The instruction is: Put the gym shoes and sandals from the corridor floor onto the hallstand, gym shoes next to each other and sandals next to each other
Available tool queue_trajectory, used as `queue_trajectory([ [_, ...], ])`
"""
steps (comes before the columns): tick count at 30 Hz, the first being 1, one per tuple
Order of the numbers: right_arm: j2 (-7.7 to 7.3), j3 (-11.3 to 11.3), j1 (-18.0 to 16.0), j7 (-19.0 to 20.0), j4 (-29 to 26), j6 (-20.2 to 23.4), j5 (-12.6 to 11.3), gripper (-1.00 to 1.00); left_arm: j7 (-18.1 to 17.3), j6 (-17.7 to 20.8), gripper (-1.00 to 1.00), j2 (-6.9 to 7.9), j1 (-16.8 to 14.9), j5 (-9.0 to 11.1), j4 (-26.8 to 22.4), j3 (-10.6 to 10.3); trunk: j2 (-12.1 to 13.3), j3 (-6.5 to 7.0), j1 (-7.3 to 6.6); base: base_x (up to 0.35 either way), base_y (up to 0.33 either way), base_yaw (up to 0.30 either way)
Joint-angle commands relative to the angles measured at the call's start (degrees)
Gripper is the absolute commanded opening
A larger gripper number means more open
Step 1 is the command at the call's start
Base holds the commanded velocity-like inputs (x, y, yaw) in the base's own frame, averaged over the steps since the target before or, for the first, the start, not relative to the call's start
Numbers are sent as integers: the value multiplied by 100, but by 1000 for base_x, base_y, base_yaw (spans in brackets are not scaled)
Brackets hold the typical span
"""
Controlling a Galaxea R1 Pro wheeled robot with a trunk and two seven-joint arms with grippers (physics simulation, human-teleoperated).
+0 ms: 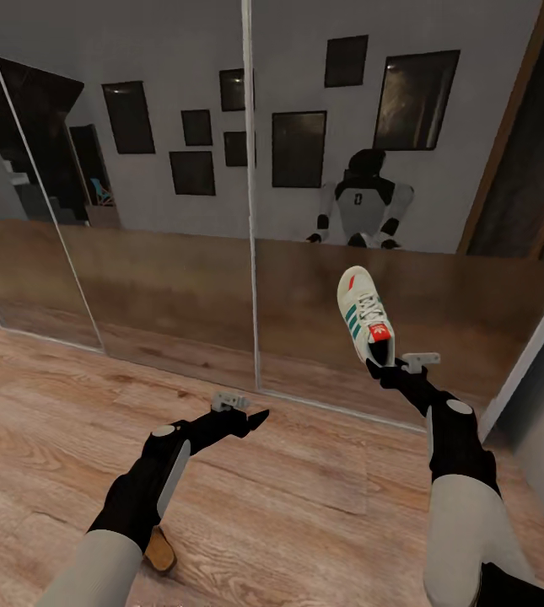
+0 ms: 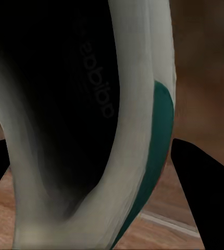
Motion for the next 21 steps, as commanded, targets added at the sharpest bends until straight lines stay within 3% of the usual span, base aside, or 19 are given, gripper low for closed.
queue_trajectory([
  [1, 7, -25, -6, 47, -15, 31, 14, -100, -16, 46, 100, -3, -4, 10, -4, 5, -3, -6, -1, 4, -4, 297],
  [8, 8, 11, -6, 55, 38, 23, 53, -100, -19, 46, 100, -3, -4, 10, -4, 5, -3, -6, -1, 1, -1, 297],
  [11, 20, 158, -6, 58, 287, 22, 150, -100, -18, 44, 100, -3, -4, 10, -4, 5, -3, -6, -1, 0, 0, 297],
  [12, 23, 629, -6, 57, 775, 22, 259, -100, -17, 45, 100, -3, -4, 10, -4, 5, -3, -6, -1, 0, 0, 297],
  [14, 20, 917, -6, 56, 932, 22, 282, -100, -18, 45, 100, -3, -4, 10, -4, 5, -3, -6, -1, 0, 0, 297],
  [16, 17, 1529, -6, 56, 1114, 26, 292, -100, -16, 46, 100, -3, -4, 10, -4, 5, -3, -6, -1, 0, 0, 297],
  [17, 21, 2015, -6, 56, 1211, 29, 289, -100, -18, 46, 100, -3, -4, 10, -4, 5, -3, -6, -1, 0, 0, 297],
  [18, 23, 2246, -6, 56, 1299, 30, 289, -100, -19, 46, 100, -3, -4, 10, -4, 5, -3, -6, -1, 0, 0, 297],
  [21, 18, 2415, -6, 56, 1442, 30, 298, -100, -18, 46, 100, -3, -4, 10, -4, 5, -3, -6, -1, 0, 0, 297],
])
